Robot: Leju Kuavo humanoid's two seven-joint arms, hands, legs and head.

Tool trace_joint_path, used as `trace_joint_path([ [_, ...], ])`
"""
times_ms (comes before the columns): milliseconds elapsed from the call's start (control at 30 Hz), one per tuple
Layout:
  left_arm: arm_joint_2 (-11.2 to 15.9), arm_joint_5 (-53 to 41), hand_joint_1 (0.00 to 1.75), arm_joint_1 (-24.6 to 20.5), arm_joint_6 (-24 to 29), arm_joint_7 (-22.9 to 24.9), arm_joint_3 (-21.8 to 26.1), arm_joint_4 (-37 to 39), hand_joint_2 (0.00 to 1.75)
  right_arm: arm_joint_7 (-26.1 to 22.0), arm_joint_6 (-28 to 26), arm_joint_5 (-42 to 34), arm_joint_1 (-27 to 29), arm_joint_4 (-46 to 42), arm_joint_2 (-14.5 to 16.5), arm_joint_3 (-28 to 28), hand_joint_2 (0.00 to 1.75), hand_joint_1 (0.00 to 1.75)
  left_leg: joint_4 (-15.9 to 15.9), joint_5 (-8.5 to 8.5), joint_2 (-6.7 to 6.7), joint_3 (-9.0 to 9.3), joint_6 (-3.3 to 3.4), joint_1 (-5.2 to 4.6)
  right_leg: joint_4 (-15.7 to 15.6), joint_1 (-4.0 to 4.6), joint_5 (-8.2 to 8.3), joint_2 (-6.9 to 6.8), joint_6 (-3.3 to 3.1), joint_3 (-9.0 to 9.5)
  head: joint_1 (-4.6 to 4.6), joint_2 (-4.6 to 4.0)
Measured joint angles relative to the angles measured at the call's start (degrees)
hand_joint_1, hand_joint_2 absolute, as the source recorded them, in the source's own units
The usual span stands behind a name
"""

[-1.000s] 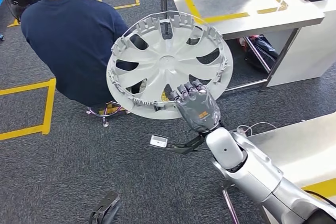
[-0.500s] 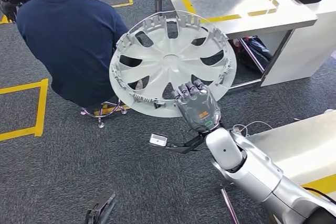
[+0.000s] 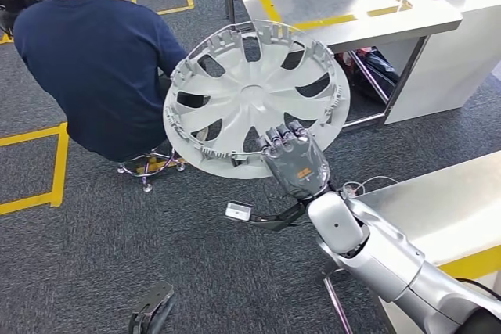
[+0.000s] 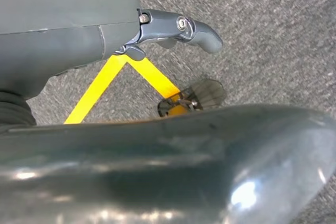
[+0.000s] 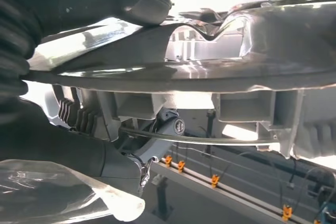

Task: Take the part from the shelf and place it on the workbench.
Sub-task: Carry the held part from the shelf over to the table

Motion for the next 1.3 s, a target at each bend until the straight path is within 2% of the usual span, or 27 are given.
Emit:
trace_joint_path([
  [67, 0.0, 0.0, 0.0, 0.0, 0.0, 0.0, 0.0, 0.0, 0.0, 0.1, 0.0, 0.0, -0.1, 0.0, 0.0, 0.0, 1.75, 1.75, 4.7, -3.1, -0.03, -1.86, -0.25, 0.06, -0.1, 0.04, 0.16, -0.03, -0.63, 0.01, -0.12, 0.0],
  [133, -0.1, -0.1, 0.0, 0.1, -0.1, 0.0, 0.1, 0.0, 0.0, 0.2, 0.0, 0.0, -0.3, 0.1, 0.0, 0.2, 1.75, 1.75, 11.5, -6.22, -0.04, -4.58, -0.23, 0.04, 0.0, 0.31, 0.22, 0.02, -0.99, -0.07, -0.17, 0.0],
  [167, -0.1, -0.1, 0.0, 0.1, -0.2, 0.0, 0.1, 0.0, 0.0, 0.2, 0.0, 0.0, -0.4, 0.1, 0.0, 0.3, 1.75, 1.75, 13.4, -6.63, -0.05, -5.28, -0.12, 0.03, 0.0, 0.47, 0.24, 0.08, -1.08, -0.1, -0.16, 0.0],
  [200, -0.1, -0.1, 0.0, 0.2, -0.2, 0.0, 0.1, 0.0, 0.0, 0.2, 0.0, 0.0, -0.5, 0.2, 0.0, 0.5, 1.75, 1.75, 13.8, -6.2, -0.06, -5.3, 0.07, -0.02, 0.0, 0.62, 0.26, 0.17, -1.13, -0.11, -0.15, 0.0],
  [233, -0.1, -0.1, 0.0, 0.2, -0.2, 0.0, 0.2, 0.0, 0.0, 0.2, 0.0, 0.0, -0.5, 0.3, 0.0, 0.5, 1.75, 1.75, 11.8, -4.72, -0.08, -4.27, 0.32, -0.11, 0.0, 0.71, 0.26, 0.26, -1.14, -0.1, -0.15, 0.0],
  [300, -0.1, -0.1, 0.0, 0.1, -0.2, 0.0, 0.2, 0.0, 0.0, 0.2, 0.0, 0.0, -0.5, 0.3, 0.0, 0.6, 1.75, 1.75, 4.6, -1.33, -0.23, -0.68, 0.93, -0.41, 0.1, 0.87, 0.32, 0.4, -1.05, -0.14, -0.13, 0.0],
  [367, 0.0, -0.1, 0.0, 0.1, -0.2, 0.0, 0.2, 0.0, 0.0, 0.2, 0.0, 0.0, -0.6, 0.3, 0.0, 0.6, 1.75, 1.75, -0.2, -0.1, -0.39, 1.39, 1.27, -0.73, 0.1, 0.94, 0.56, 0.49, -0.67, -0.5, -0.1, 0.0],
  [433, -0.1, -0.1, 0.0, 0.1, -0.2, 0.0, 0.2, 0.0, 0.0, 0.2, -0.1, 0.0, -0.6, 0.3, 0.0, 0.6, 1.75, 1.75, -0.9, -0.05, -0.43, 1.39, 1.49, -0.87, 0.0, 0.88, 0.95, 0.53, -0.04, -0.81, -0.08, 0.0],
  [500, -0.1, -0.1, 0.0, 0.1, -0.2, 0.0, 0.3, 0.0, 0.0, 0.2, -0.1, 0.0, -0.6, 0.3, 0.0, 0.6, 1.75, 1.75, -1.4, 0.51, -0.33, 1.41, 1.93, -0.68, 0.4, 0.82, 0.36, 0.47, 0.46, -1.36, -0.07, 0.0],
  [567, -0.1, -0.1, 0.0, 0.0, -0.1, 0.0, 0.3, 0.0, 0.0, 0.2, -0.1, 0.0, -0.6, 0.3, 0.0, 0.7, 1.75, 1.75, -1.9, 1.14, -0.18, 1.31, 2.4, -0.48, 3.0, 0.79, -1.96, 0.4, 0.76, -2.65, 0.04, 0.0],
  [667, -0.1, -0.1, 0.0, 0.0, -0.2, 0.0, 0.3, 0.0, 0.0, 0.3, -0.1, 0.0, -0.7, 0.3, 0.0, 0.8, 1.75, 1.75, -1.8, 1.78, -0.06, 0.55, 2.7, -0.54, 12.7, 0.72, -7.1, 0.36, 1.19, -6.25, 0.14, 0.0],
  [700, -0.1, -0.1, 0.0, 0.1, -0.2, 0.0, 0.3, 0.0, 0.0, 0.3, -0.1, 0.0, -0.7, 0.4, 0.0, 0.9, 1.75, 1.75, -1.8, 2.03, -0.04, 0.25, 2.7, -0.56, 15.2, 0.68, -7.99, 0.36, 1.3, -6.99, 0.14, 0.0],
  [733, -0.2, -0.1, 0.0, 0.1, -0.2, 0.0, 0.3, 0.0, 0.0, 0.3, -0.1, 0.0, -0.7, 0.4, -0.1, 1.0, 1.75, 1.75, -1.8, 2.28, -0.02, -0.08, 2.65, -0.56, 15.6, 0.65, -7.86, 0.34, 1.37, -6.75, 0.16, 0.0],
  [767, -0.2, -0.1, 0.0, 0.1, -0.2, 0.0, 0.3, 0.0, 0.0, 0.4, -0.1, 0.0, -0.6, 0.5, -0.1, 1.2, 1.75, 1.75, -1.8, 2.54, -0.03, -0.38, 2.55, -0.54, 13.6, 0.61, -6.76, 0.31, 1.37, -5.31, 0.16, 0.0],
  [800, -0.2, -0.1, 0.0, 0.1, -0.2, 0.0, 0.3, 0.0, 0.0, 0.4, -0.1, 0.0, -0.7, 0.6, -0.1, 1.3, 1.75, 1.75, -1.7, 2.79, -0.03, -0.66, 2.39, -0.52, 9.9, 0.57, -5.15, 0.22, 1.32, -2.99, 0.16, 0.0],
  [867, -0.2, -0.1, 0.0, 0.1, -0.2, 0.0, 0.3, 0.0, 0.0, 0.5, -0.1, 0.0, -0.8, 0.7, -0.1, 1.3, 1.75, 1.75, -1.5, 3.29, -0.05, -1.22, 1.87, -0.69, 2.2, 0.62, -2.93, 0.0, 1.09, 1.53, 0.12, 0.0],
  [900, -0.2, -0.1, 0.0, 0.0, -0.2, 0.0, 0.3, 0.0, 0.0, 0.5, -0.1, 0.0, -0.9, 0.7, -0.1, 1.3, 1.75, 1.75, -1.5, 3.58, -0.05, -1.48, 1.54, -0.77, 0.2, 0.68, -2.49, -0.05, 0.89, 2.66, 0.09, 0.0],
  [933, -0.3, -0.1, 0.0, 0.1, -0.2, 0.0, 0.3, 0.0, 0.0, 0.5, -0.1, 0.0, -0.9, 0.7, -0.1, 1.4, 1.75, 1.75, -1.4, 3.91, -0.04, -1.7, 1.21, -0.82, -0.6, 0.79, -2.41, -0.03, 0.62, 2.95, 0.07, 0.0],
  [1000, -0.3, -0.1, 0.0, 0.1, -0.1, 0.0, 0.3, 0.0, 0.0, 0.5, -0.2, 0.0, -0.9, 0.7, -0.1, 1.4, 1.75, 1.75, -1.5, 4.33, -0.02, -1.99, 0.54, -0.71, -0.6, 0.86, -1.65, -0.01, -0.16, 2.63, 0.06, 0.0],
  [1033, -0.3, -0.1, 0.0, 0.1, -0.1, 0.0, 0.3, 0.0, 0.0, 0.5, -0.2, 0.0, -0.9, 0.7, -0.1, 1.4, 1.75, 1.75, -1.1, 3.76, -0.03, -2.27, 0.24, -0.64, -0.7, 0.82, -1.19, -0.07, -0.62, 2.37, 0.05, 0.0],
  [1067, -0.3, -0.1, 0.0, 0.1, -0.1, 0.0, 0.3, 0.0, 0.0, 0.5, -0.2, 0.0, -0.9, 0.7, -0.1, 1.4, 1.75, 1.75, 0.3, 2.25, -0.06, -2.84, -0.04, -0.58, -0.8, 0.75, -0.67, -0.16, -1.09, 2.0, -0.01, 0.0],
  [1100, -0.3, -0.1, 0.0, 0.1, 0.0, 0.0, 0.3, 0.0, 0.0, 0.5, -0.2, 0.0, -1.0, 0.7, -0.1, 1.4, 1.75, 1.75, 3.0, -0.05, -0.09, -3.74, -0.27, -0.5, -0.9, 0.68, -0.15, -0.24, -1.45, 1.52, -0.04, 0.0],
  [1167, -0.3, -0.1, 0.0, 0.2, 0.0, 0.0, 0.3, 0.0, 0.0, 0.5, -0.2, 0.0, -1.0, 0.7, -0.1, 1.4, 1.75, 1.75, 10.5, -5.25, -0.11, -5.8, -0.59, -0.41, -0.9, 0.82, 0.79, -0.28, -1.77, 0.27, -0.12, 0.0],
  [1200, -0.3, -0.1, 0.0, 0.2, 0.0, 0.0, 0.3, 0.0, 0.0, 0.5, -0.2, 0.0, -1.0, 0.7, -0.1, 1.4, 1.75, 1.75, 13.5, -6.9, -0.11, -6.24, -0.64, -0.38, -0.9, 0.92, 1.28, -0.27, -1.78, -0.39, -0.11, 0.0],
  [1233, -0.4, -0.1, 0.0, 0.2, 0.0, 0.0, 0.3, 0.0, 0.0, 0.5, -0.2, 0.0, -0.9, 0.7, -0.1, 1.5, 1.75, 1.75, 14.5, -7.58, -0.11, -5.75, -0.61, -0.37, -0.9, 1.02, 1.82, -0.25, -1.8, -1.08, -0.12, 0.0],
  [1267, -0.4, -0.1, 0.0, 0.2, 0.0, 0.0, 0.3, 0.0, 0.0, 0.5, -0.2, 0.0, -0.9, 0.8, -0.1, 1.5, 1.75, 1.75, 13.3, -7.24, -0.12, -4.11, -0.48, -0.38, -0.9, 1.1, 2.38, -0.2, -1.8, -1.77, -0.12, 0.0],
  [1300, -0.4, -0.1, 0.0, 0.2, 0.0, 0.0, 0.3, 0.0, 0.0, 0.5, -0.2, 0.0, -0.9, 0.8, -0.1, 1.5, 1.75, 1.75, 9.9, -6.23, -0.13, -1.39, -0.25, -0.4, -0.9, 1.16, 2.94, -0.15, -1.75, -2.42, -0.12, 0.0],
])
